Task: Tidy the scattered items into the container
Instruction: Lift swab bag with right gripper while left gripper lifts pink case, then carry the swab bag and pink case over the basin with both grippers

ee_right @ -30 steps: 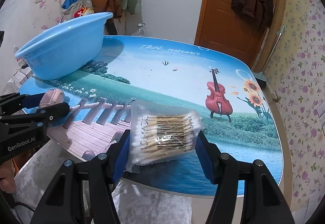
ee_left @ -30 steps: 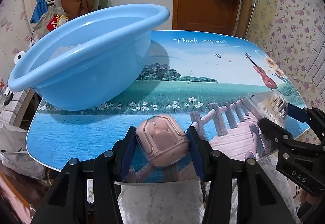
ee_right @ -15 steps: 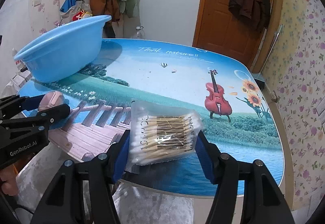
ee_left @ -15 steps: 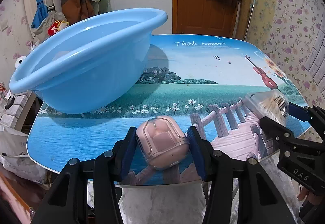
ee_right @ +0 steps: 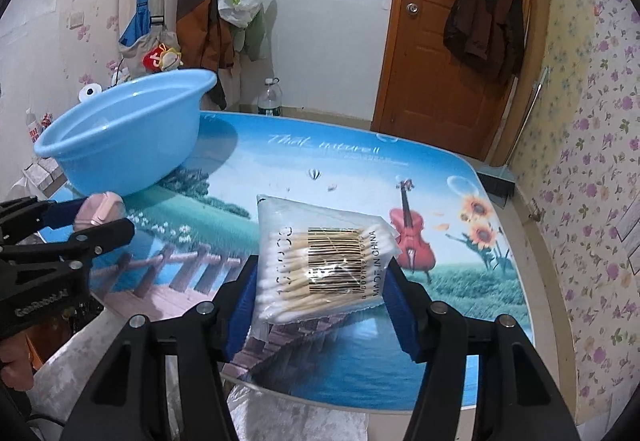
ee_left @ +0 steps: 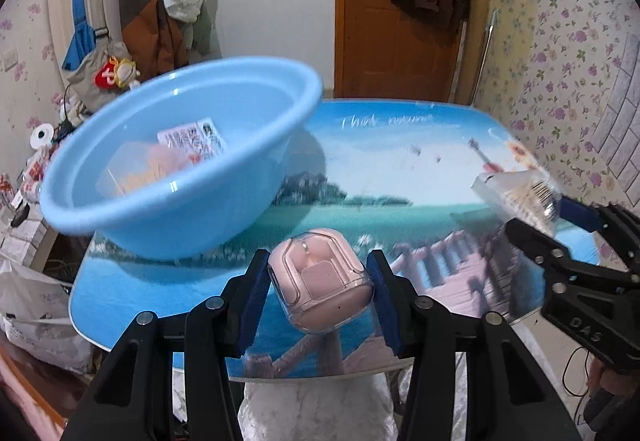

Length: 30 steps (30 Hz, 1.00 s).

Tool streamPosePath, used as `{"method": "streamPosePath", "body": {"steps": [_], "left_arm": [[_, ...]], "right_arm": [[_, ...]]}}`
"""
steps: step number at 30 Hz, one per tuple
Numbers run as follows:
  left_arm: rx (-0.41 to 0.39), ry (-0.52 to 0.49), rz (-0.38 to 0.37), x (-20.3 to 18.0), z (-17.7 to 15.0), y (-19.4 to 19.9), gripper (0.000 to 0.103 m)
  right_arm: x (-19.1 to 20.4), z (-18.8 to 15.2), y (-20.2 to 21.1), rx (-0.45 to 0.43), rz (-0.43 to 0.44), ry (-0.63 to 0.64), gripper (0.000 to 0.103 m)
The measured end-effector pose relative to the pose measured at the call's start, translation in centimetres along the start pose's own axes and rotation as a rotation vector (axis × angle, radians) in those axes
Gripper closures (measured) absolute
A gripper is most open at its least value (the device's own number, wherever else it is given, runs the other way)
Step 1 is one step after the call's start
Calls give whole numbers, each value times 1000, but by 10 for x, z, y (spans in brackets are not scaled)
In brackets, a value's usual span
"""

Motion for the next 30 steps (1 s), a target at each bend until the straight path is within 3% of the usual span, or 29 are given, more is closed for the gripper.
{"method": "streamPosePath", "body": {"steps": [11,17,23,30], "left_arm": [[-136,-61,-5,-4,59,45,56],[-180,-35,52,30,77,63,56],[-192,52,135,91,83,70,56],[-175,121,179,127,73,59,56]], "right_arm": [[10,39,15,-75,22,3,43],[39,73,24,-135,67,32,43],[85,107,30,-193,131,74,43],[146,128,13,-190,171,129,43]]}}
Point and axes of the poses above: each gripper's, at about its wrist camera, not at the fingertips, and y roughly against the way its jaws point, x to its left, z to its top, the point moved 8 cm from there along -y, roughly the way its jaws point, and after that the axes turned 14 degrees about -z, right-handed, at the moved point
